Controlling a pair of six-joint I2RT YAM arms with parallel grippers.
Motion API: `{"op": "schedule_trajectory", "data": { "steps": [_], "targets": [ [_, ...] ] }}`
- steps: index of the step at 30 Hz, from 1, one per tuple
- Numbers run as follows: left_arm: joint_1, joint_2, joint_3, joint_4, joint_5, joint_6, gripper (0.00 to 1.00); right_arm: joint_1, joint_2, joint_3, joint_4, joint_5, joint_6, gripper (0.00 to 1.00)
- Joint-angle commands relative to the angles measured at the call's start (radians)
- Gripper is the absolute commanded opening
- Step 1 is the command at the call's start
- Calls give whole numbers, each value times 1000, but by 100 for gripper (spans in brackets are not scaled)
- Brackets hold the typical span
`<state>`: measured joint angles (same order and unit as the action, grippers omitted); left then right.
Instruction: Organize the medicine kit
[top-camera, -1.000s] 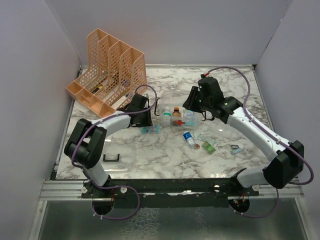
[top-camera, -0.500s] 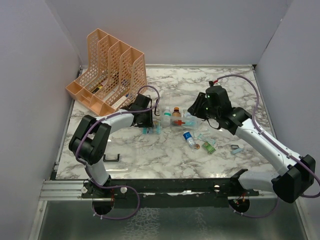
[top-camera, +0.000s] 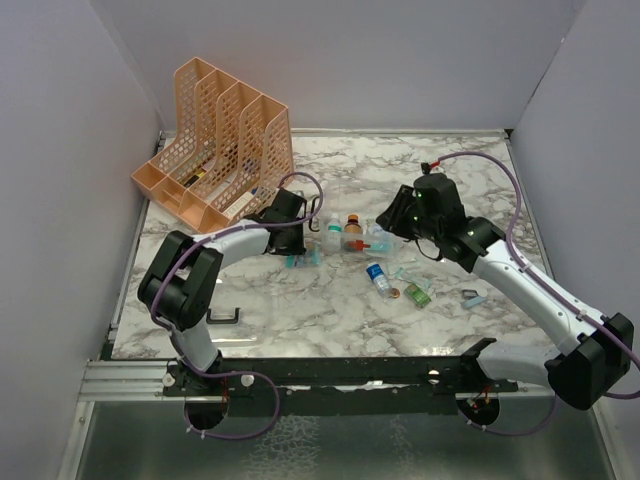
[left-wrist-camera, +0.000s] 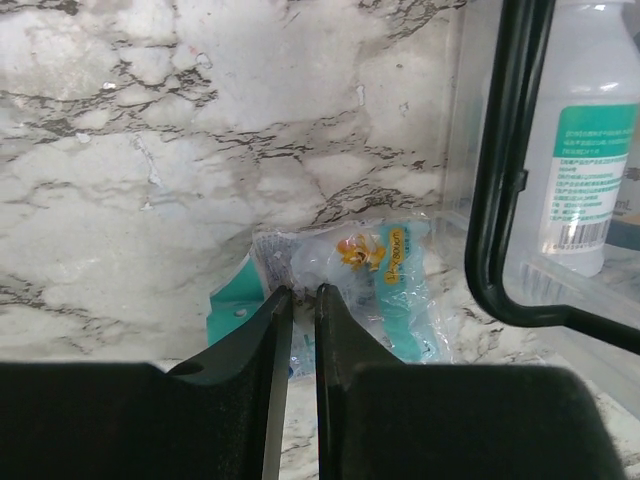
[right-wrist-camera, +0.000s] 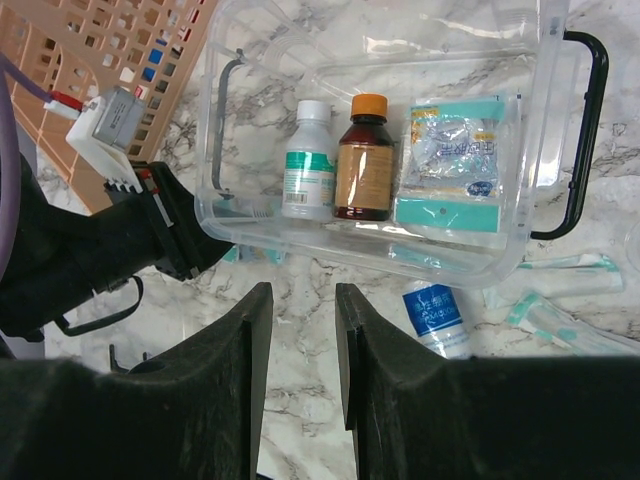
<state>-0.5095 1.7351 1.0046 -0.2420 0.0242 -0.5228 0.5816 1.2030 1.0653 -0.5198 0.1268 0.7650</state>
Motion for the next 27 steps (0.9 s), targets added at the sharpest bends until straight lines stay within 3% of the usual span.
{"op": "schedule_trajectory", "data": {
  "steps": [1,12,15,17,22,27],
  "targets": [
    [0,-70,-47,-69,-96,38,0,3,-10,-7,42,-7,8,32],
    [0,-437,-164,0,-200,66,0,3,67,110,101,-199,-17,33],
    [0,-522,-159,39,-146,101,0,3,81,130,153,-334,-89,49],
    [0,-565,-136,58,-100,116,0,3,96,154,167,-409,-124,54],
    [0,-595,-47,73,12,99,0,3,114,178,244,-587,-183,57],
    [0,-595,-7,162,182,37,0,3,156,200,251,-625,-139,57]
  ]
}}
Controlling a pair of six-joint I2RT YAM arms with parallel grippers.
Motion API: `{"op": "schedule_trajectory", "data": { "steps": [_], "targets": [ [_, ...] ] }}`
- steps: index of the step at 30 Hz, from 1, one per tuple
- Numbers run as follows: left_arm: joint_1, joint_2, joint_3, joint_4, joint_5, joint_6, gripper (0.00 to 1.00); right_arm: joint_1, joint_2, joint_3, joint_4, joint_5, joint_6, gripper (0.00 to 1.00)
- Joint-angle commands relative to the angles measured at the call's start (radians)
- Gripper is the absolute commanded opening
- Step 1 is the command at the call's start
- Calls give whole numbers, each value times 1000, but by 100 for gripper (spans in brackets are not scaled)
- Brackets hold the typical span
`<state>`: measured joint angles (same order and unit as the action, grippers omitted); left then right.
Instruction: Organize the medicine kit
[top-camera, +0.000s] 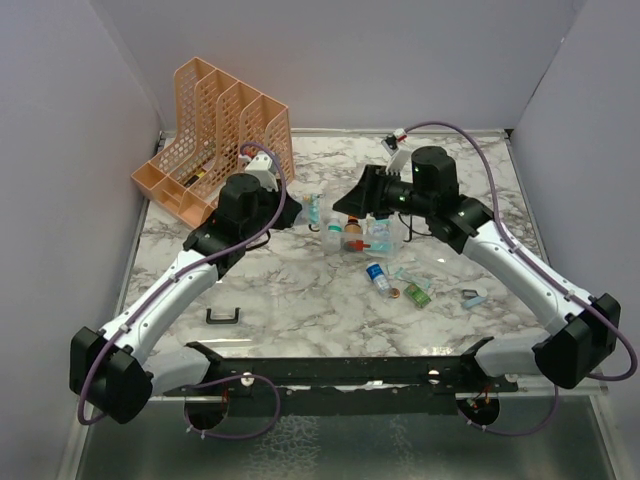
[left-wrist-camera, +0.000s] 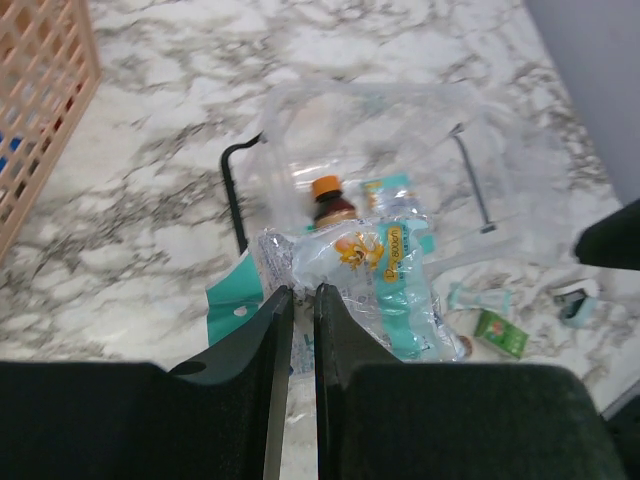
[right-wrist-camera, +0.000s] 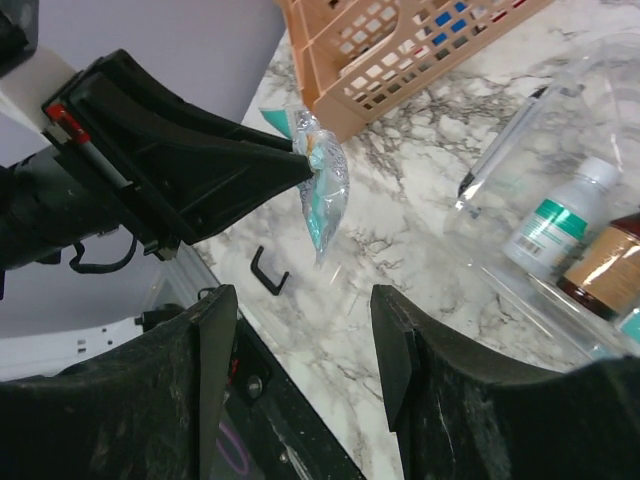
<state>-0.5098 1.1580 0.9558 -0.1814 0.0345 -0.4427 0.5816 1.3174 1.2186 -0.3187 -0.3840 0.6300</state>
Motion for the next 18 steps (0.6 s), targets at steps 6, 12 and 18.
{"op": "schedule_trajectory", "data": {
  "steps": [6,12,18],
  "targets": [
    [-5,2,46,162,248,-117,0,4,82,73,24,-99,17,56],
    [-10,10,14,190,301,-131,0,4,112,56,26,-47,71,52],
    [-12,9,4,190,300,-127,1,4,129,44,34,-38,147,44]
  ]
}}
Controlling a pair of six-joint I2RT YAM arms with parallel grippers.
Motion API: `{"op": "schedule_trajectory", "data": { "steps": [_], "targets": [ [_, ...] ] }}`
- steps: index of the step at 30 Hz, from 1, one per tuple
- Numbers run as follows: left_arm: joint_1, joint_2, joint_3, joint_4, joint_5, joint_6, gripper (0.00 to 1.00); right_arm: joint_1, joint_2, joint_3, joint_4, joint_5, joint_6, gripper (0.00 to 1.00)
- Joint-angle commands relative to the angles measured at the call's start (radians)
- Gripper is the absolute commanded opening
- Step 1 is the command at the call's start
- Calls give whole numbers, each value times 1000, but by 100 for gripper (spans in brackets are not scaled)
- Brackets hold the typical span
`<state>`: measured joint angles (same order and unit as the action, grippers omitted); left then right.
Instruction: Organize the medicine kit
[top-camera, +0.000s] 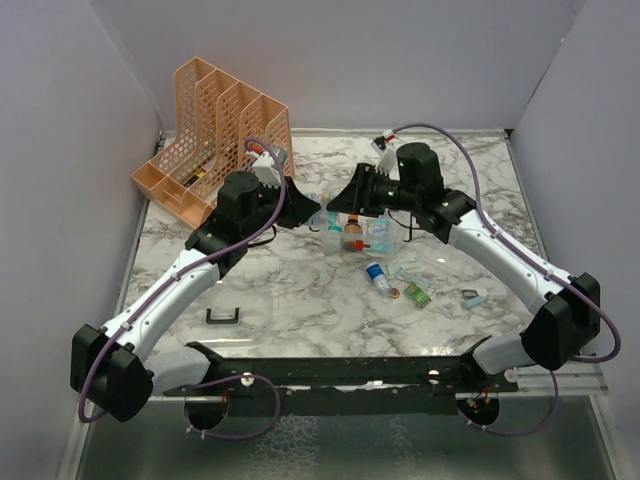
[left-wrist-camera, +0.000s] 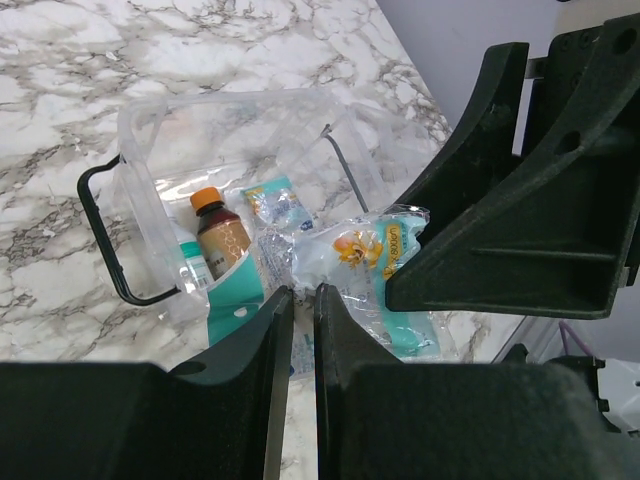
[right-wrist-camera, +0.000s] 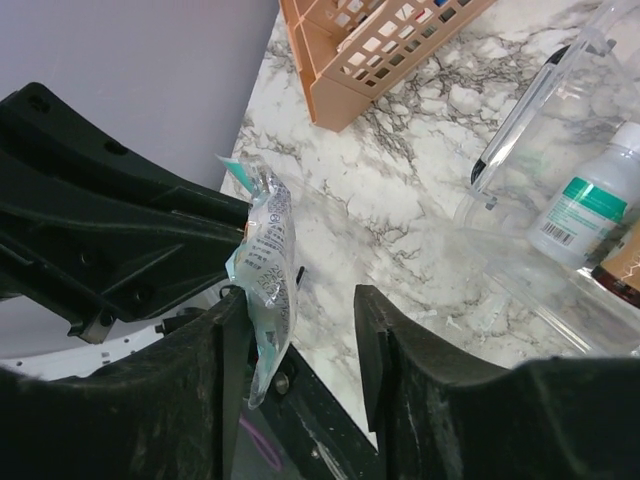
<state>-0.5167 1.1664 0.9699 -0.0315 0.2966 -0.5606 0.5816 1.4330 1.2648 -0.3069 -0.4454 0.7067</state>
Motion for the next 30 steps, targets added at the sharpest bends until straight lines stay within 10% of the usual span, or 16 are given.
{"op": "schedule_trajectory", "data": {
  "steps": [1,10,20,30],
  "targets": [
    [-5,2,-11,41,38,-9,1,4,12,-9,31,19,81,43],
    [-5,-8,-19,39,38,-4,7,4,-1,-46,76,14,111,18],
    [-5,-41,-75,24,-105,-22,65,-14,-19,-13,30,97,33,8],
    [-3,-86,-140,-33,-241,-22,72,-179,-73,26,-164,160,-67,6]
  ]
}}
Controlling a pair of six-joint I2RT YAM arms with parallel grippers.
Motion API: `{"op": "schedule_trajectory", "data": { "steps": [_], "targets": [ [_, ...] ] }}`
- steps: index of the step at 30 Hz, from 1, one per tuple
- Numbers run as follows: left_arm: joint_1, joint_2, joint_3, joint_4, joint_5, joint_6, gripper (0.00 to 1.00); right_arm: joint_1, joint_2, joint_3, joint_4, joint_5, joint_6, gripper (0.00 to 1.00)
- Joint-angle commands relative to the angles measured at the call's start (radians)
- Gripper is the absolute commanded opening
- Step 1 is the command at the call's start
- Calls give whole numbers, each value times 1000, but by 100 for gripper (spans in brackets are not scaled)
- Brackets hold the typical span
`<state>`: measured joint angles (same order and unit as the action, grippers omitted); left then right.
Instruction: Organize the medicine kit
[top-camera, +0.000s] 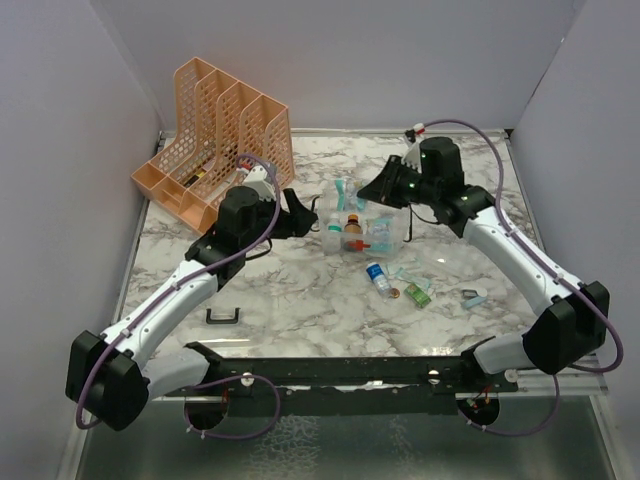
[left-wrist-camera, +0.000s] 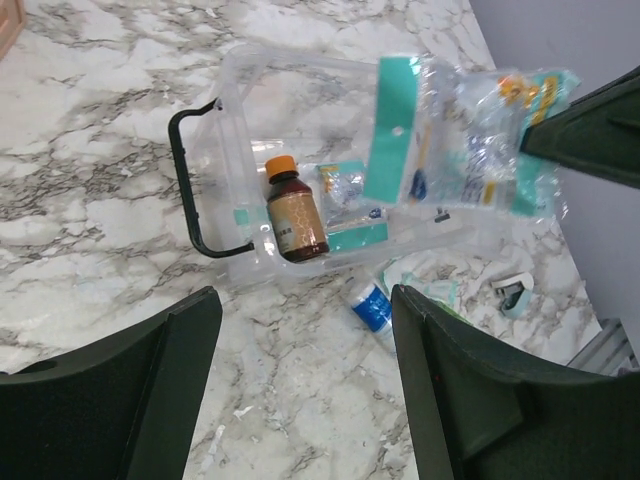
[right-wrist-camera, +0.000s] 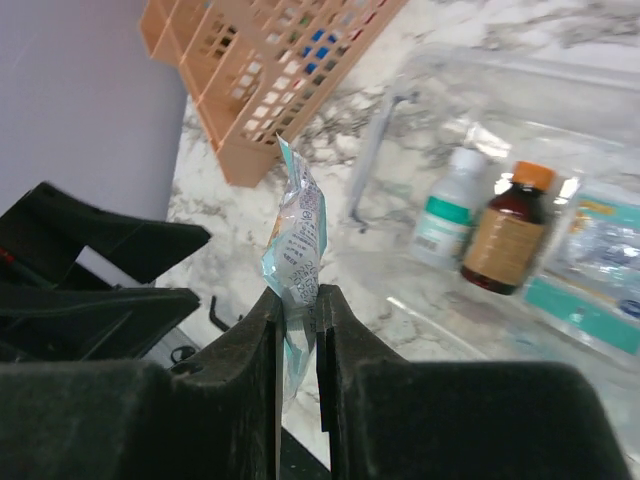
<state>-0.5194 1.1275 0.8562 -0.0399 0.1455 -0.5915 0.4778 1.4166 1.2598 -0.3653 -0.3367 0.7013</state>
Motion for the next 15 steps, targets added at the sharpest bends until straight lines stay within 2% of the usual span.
{"op": "schedule_trajectory", "data": {
  "steps": [1,8,15],
  "targets": [
    [-1,-53,-34,-29,-97,13,72,-92,-64,30,-130,62,-68,6],
    [-1,-65,-73,-28,-106,17,72,-128,-47,53,-303,175,-91,6],
    [-1,-16,-50,-22,-90,27,72,-128,38,81,-328,167,-116,6]
  ]
}}
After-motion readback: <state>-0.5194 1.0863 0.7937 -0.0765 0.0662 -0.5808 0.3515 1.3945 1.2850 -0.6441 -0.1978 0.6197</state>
